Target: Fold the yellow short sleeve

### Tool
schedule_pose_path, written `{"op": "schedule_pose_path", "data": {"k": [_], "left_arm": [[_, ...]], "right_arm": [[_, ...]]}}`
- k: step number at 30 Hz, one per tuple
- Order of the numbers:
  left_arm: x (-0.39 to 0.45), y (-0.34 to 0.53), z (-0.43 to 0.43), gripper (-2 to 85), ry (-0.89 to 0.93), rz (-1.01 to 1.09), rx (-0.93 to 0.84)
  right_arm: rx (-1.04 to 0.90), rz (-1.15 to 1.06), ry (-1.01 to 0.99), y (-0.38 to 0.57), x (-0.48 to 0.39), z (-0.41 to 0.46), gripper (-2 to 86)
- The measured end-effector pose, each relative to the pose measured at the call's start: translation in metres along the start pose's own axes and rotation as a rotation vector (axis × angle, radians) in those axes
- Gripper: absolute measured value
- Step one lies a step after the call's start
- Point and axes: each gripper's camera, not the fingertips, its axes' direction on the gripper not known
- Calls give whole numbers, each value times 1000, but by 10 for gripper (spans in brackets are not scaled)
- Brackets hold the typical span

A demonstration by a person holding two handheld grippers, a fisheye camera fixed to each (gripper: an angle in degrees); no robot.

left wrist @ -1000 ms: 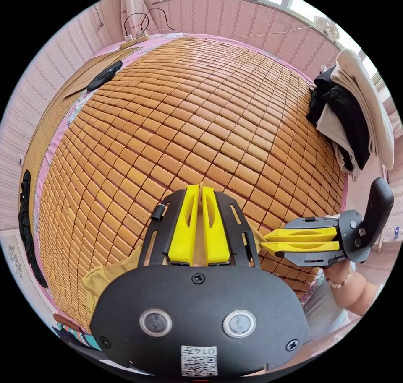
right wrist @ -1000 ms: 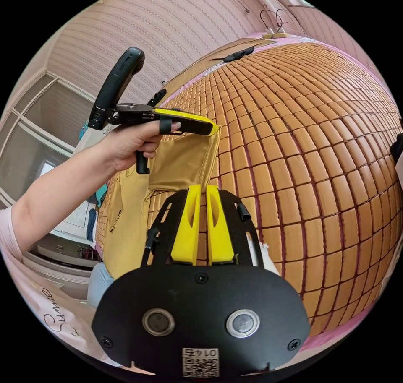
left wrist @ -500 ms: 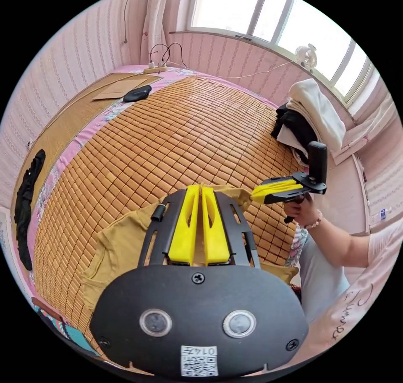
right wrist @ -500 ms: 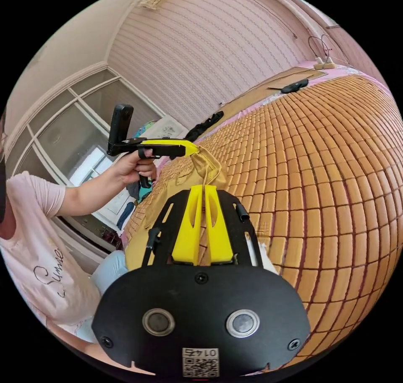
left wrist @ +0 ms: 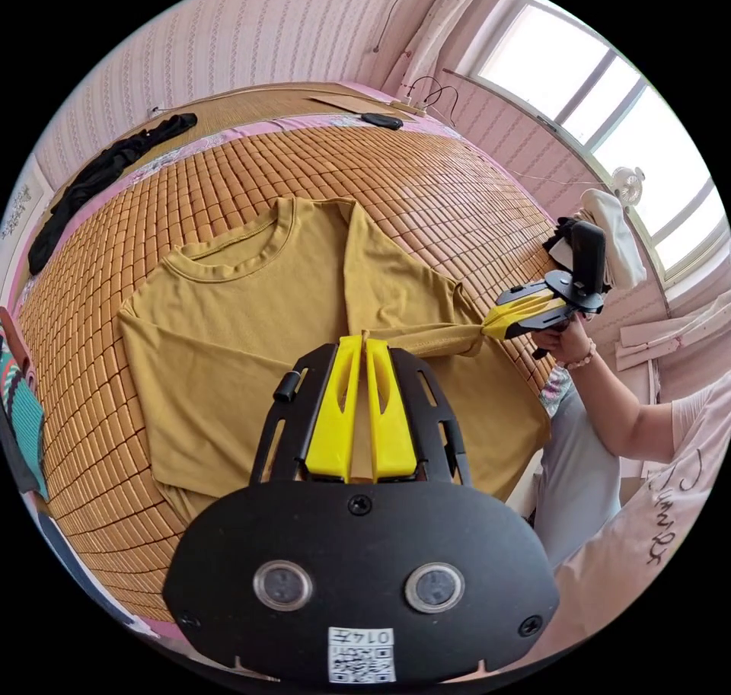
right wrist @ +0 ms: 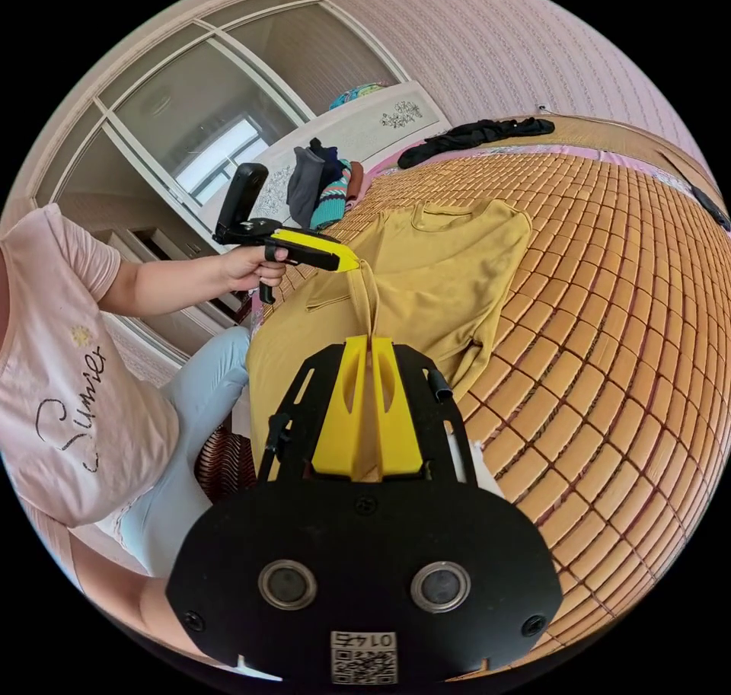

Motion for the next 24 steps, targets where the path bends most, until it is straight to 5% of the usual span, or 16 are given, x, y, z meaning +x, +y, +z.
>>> {"op": "schedule_pose_path", "data": {"k": [15, 24], "left_arm": [[-74, 101, -13, 36, 67, -128, -10], [-193, 149, -71, 63, -90, -312, 186]], "right_arm": [[-129, -83, -134, -29, -10, 2, 2], [85, 123, 166, -82, -13, -17, 72]]}}
